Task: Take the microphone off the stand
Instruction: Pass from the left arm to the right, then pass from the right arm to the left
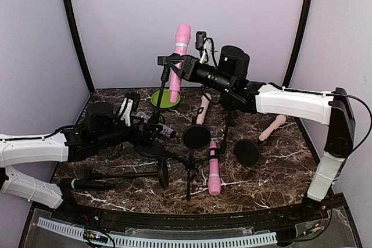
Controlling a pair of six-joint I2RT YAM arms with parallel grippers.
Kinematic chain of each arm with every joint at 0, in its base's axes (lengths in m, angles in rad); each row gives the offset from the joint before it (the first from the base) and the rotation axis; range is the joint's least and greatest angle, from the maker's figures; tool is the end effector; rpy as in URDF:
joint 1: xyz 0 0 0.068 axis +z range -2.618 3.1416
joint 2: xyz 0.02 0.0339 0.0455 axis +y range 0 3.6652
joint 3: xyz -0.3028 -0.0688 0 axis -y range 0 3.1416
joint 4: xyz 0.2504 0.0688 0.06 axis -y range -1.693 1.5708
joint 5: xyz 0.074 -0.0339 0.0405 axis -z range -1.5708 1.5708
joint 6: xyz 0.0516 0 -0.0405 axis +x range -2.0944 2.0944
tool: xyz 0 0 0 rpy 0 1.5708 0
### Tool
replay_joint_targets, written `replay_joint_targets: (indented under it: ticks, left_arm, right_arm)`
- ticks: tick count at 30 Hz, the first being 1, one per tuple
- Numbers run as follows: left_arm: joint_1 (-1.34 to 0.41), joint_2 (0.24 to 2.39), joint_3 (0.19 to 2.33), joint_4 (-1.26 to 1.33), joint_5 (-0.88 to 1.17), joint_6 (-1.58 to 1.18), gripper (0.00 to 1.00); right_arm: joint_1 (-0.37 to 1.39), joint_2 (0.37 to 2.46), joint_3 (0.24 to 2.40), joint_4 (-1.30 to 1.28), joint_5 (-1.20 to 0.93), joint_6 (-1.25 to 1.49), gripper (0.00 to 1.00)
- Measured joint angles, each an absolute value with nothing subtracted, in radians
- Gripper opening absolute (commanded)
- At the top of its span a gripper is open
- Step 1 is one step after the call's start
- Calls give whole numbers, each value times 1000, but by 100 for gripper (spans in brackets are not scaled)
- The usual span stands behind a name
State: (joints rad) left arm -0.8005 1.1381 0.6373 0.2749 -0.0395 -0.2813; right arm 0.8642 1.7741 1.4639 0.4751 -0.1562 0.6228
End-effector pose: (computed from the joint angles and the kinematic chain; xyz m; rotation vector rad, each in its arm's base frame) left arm 0.1852 -0.1880 0.2927 0.4486 1.8030 -0.7302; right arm 0.2933 0.3560 0.4113 -0.3269 1.5130 1.3201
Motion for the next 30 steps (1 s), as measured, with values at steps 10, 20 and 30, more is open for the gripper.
replay_joint_targets:
  ticks: [10, 20, 30]
  left_arm:
    - [-770, 1230, 605, 312, -50, -275, 71]
    - [-770, 1250, 604, 383, -8, -191, 9]
    - [-775, 1208, 607, 331, 53, -131, 0]
  right_arm:
    - [864, 1742, 1464, 503, -171, 629, 0]
    - [864, 1741, 1465, 492, -151, 616, 0]
    - [857, 1740, 1470, 471, -130, 614, 46]
